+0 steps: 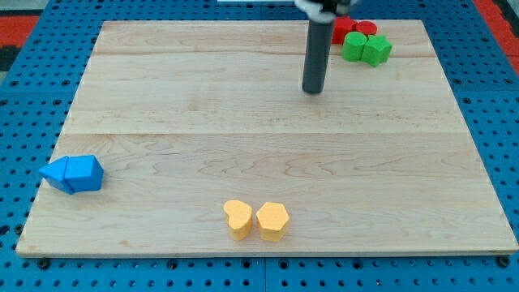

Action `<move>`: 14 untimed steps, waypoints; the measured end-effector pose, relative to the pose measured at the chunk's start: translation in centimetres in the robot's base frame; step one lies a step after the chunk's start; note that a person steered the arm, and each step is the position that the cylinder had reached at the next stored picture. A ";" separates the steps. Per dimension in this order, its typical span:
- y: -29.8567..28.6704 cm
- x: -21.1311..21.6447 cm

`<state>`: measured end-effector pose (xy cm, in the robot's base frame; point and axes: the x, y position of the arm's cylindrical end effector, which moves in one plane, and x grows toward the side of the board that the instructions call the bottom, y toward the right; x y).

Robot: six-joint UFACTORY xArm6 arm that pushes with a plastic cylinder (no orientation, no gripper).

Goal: Slide the yellow heart towards green star

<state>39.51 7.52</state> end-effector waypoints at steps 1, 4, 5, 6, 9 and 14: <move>1.8 9.8; -4.0 22.2; -11.9 19.9; -16.5 18.2; -19.9 10.6; -6.5 8.4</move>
<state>47.88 0.98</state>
